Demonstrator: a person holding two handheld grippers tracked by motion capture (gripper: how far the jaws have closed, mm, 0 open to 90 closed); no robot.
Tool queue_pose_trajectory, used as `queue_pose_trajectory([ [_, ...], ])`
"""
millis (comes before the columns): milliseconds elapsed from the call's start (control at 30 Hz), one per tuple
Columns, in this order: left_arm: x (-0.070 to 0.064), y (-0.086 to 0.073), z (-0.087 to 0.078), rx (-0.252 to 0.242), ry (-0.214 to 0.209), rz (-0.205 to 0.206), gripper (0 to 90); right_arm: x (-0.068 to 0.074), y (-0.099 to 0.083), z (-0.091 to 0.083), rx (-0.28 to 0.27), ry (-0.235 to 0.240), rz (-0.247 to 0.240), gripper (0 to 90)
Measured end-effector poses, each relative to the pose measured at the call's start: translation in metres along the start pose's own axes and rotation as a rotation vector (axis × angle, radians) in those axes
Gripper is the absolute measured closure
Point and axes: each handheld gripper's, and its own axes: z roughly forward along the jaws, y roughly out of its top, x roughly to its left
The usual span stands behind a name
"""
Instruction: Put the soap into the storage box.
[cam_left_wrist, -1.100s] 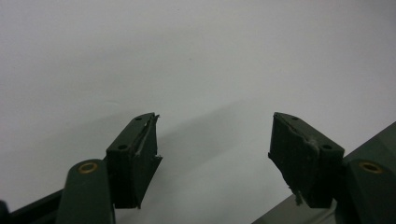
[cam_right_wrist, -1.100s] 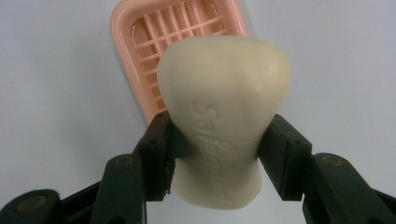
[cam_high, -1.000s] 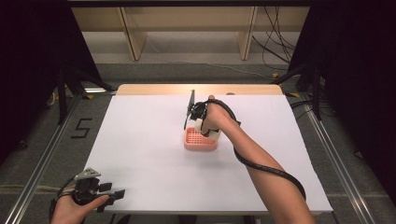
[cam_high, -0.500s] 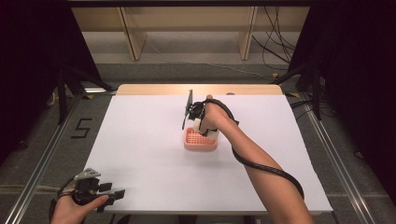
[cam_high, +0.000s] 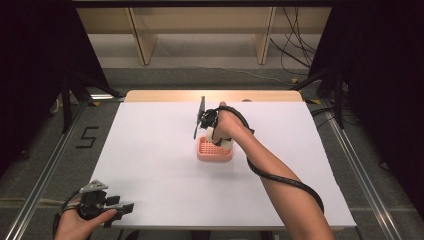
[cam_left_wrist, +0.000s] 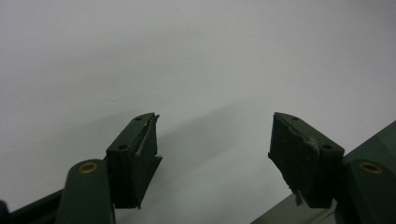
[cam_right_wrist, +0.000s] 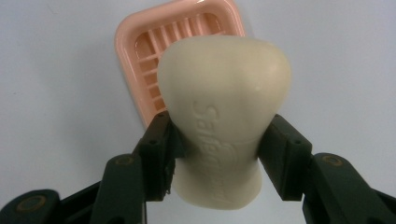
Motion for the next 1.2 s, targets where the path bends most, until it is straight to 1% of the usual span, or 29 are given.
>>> queue_pose_trajectory([
  [200, 0.000, 0.000, 0.000, 0.002, -0.002, -0.002, 31.9, 0.000, 0.001, 0.002, 0.004, -0.002, -0.006, 50.0],
  [233, 0.000, 0.000, 0.000, 0.008, -0.013, 0.011, 31.9, 0.001, 0.001, 0.003, 0.001, -0.005, -0.015, 50.0],
  [267, 0.000, 0.000, 0.000, 0.003, -0.013, 0.005, 31.9, 0.001, 0.001, 0.004, -0.001, -0.004, -0.017, 50.0],
  [333, 0.000, 0.000, 0.000, 0.005, -0.014, 0.007, 31.9, 0.001, 0.001, 0.004, -0.001, -0.005, -0.016, 50.0],
  [367, 0.000, 0.000, 0.000, 0.005, -0.014, 0.007, 31.9, 0.001, 0.001, 0.004, 0.004, 0.000, -0.003, 50.0],
  [400, 0.000, 0.000, 0.000, 0.005, -0.014, 0.007, 31.9, 0.000, 0.001, 0.005, -0.002, -0.002, -0.017, 50.0],
  [467, 0.000, 0.000, 0.000, 0.005, -0.014, 0.006, 31.8, 0.000, 0.002, 0.006, -0.005, 0.002, -0.025, 50.0],
  [500, 0.000, 0.000, 0.000, 0.005, -0.014, 0.006, 31.9, 0.000, 0.002, 0.007, -0.008, 0.013, -0.007, 50.0],
  [533, 0.000, 0.000, 0.001, 0.002, -0.006, -0.002, 31.9, 0.000, 0.002, 0.007, -0.008, 0.013, -0.007, 50.0],
  [567, 0.000, 0.000, 0.001, 0.001, -0.009, -0.001, 31.9, -0.001, 0.002, 0.009, -0.029, 0.020, -0.027, 50.0],
  [600, 0.000, 0.000, 0.000, 0.007, -0.014, 0.009, 31.9, -0.002, 0.002, 0.009, -0.030, 0.011, -0.038, 50.0],
  [667, 0.000, 0.000, 0.000, 0.004, -0.014, 0.006, 31.9, -0.001, 0.002, 0.009, -0.030, 0.018, -0.025, 50.0],
  [700, 0.000, 0.000, 0.000, 0.005, -0.014, 0.007, 31.9, 0.000, 0.002, 0.009, -0.021, 0.024, 0.000, 50.0],
  [733, 0.000, 0.000, 0.000, 0.008, -0.017, 0.006, 31.8, -0.001, 0.003, 0.010, -0.029, 0.020, -0.026, 50.0],
  [767, 0.000, 0.000, 0.000, 0.008, -0.017, 0.007, 31.8, 0.000, 0.003, 0.009, -0.009, 0.003, -0.009, 50.0],
  [867, 0.000, 0.000, 0.000, 0.008, -0.018, 0.006, 31.9, 0.000, 0.003, 0.011, -0.006, 0.008, -0.006, 50.0],
  [900, 0.000, 0.000, 0.000, 0.007, -0.018, 0.007, 31.8, -0.002, 0.004, 0.013, -0.013, 0.004, -0.035, 50.0],
  [933, 0.000, 0.000, 0.000, 0.007, -0.018, 0.007, 31.9, -0.002, 0.004, 0.013, -0.013, 0.004, -0.035, 50.0],
  [967, 0.001, 0.000, 0.000, 0.008, -0.020, 0.007, 31.9, 0.000, 0.003, 0.014, -0.012, 0.016, -0.008, 50.0],
  [1000, 0.000, 0.000, 0.000, 0.003, -0.007, -0.001, 31.8, -0.001, 0.004, 0.013, -0.010, 0.001, -0.024, 50.0],
  [1033, 0.000, 0.000, 0.000, 0.003, -0.007, 0.000, 31.9, 0.000, 0.004, 0.015, -0.011, 0.010, -0.010, 50.0],
  [1067, 0.000, 0.000, 0.000, 0.003, -0.007, 0.000, 31.9, 0.000, 0.004, 0.015, -0.011, 0.010, -0.010, 50.0],
  [1100, 0.000, 0.000, 0.000, 0.001, -0.017, 0.001, 31.8, -0.002, 0.005, 0.015, -0.017, 0.004, -0.041, 50.0],
  [1133, 0.001, 0.000, -0.001, 0.012, -0.016, 0.015, 31.8, -0.001, 0.005, 0.015, -0.012, 0.000, -0.027, 50.0],
  [1167, 0.001, 0.000, -0.001, 0.012, -0.016, 0.015, 31.9, -0.001, 0.005, 0.015, -0.012, 0.000, -0.027, 50.0],
  [1200, 0.000, 0.000, 0.000, 0.002, -0.006, -0.001, 31.9, 0.000, 0.005, 0.016, -0.009, 0.009, -0.013, 50.0],
])
